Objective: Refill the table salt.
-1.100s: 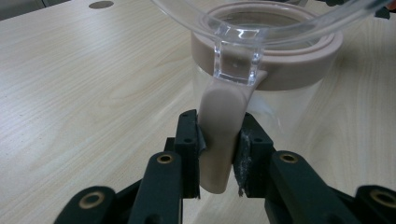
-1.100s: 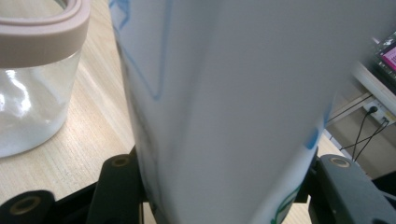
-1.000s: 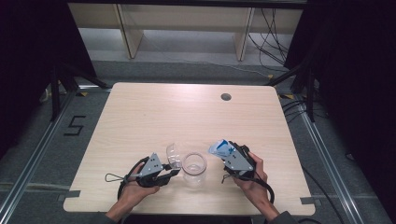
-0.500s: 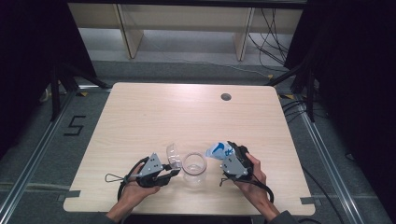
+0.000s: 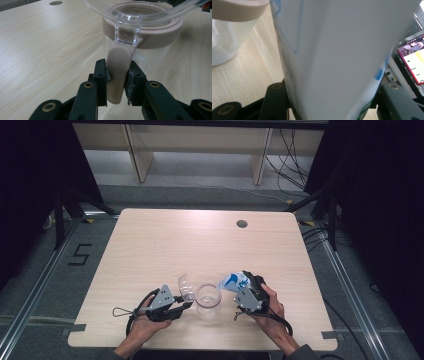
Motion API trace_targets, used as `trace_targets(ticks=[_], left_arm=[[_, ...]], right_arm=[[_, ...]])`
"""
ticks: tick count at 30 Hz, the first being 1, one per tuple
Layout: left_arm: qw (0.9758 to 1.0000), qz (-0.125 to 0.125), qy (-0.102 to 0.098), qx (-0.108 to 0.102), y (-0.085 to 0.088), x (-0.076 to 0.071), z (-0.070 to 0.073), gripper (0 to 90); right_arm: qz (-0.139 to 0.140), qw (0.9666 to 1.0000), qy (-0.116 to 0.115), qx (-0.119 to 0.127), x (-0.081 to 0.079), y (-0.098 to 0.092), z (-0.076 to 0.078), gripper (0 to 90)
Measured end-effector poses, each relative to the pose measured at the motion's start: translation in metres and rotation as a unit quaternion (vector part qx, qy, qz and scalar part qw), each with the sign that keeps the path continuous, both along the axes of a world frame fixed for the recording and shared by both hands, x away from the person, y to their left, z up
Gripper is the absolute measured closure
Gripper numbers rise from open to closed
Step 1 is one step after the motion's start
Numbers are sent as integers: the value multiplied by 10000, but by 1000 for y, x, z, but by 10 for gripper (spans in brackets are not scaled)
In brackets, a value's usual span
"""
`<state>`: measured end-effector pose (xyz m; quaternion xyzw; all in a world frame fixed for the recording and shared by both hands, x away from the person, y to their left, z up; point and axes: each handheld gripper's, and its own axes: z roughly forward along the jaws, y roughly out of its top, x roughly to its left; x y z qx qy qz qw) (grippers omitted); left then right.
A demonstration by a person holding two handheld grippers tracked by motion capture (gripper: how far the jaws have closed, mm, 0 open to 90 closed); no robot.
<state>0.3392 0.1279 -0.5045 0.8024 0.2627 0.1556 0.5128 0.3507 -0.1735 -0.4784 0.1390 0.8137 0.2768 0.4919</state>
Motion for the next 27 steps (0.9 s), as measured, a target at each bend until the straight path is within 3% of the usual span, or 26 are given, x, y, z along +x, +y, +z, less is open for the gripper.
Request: trace_targets(ticks=[4, 27], left_arm=[[10000, 4, -1, -13, 0, 0, 0, 729], [10000, 33, 66, -66, -1, -1, -1, 725]], right_arm=[[25, 9996, -139, -237, 0, 0, 1, 480], [53, 9984, -255, -497, -3, 3, 1, 482]])
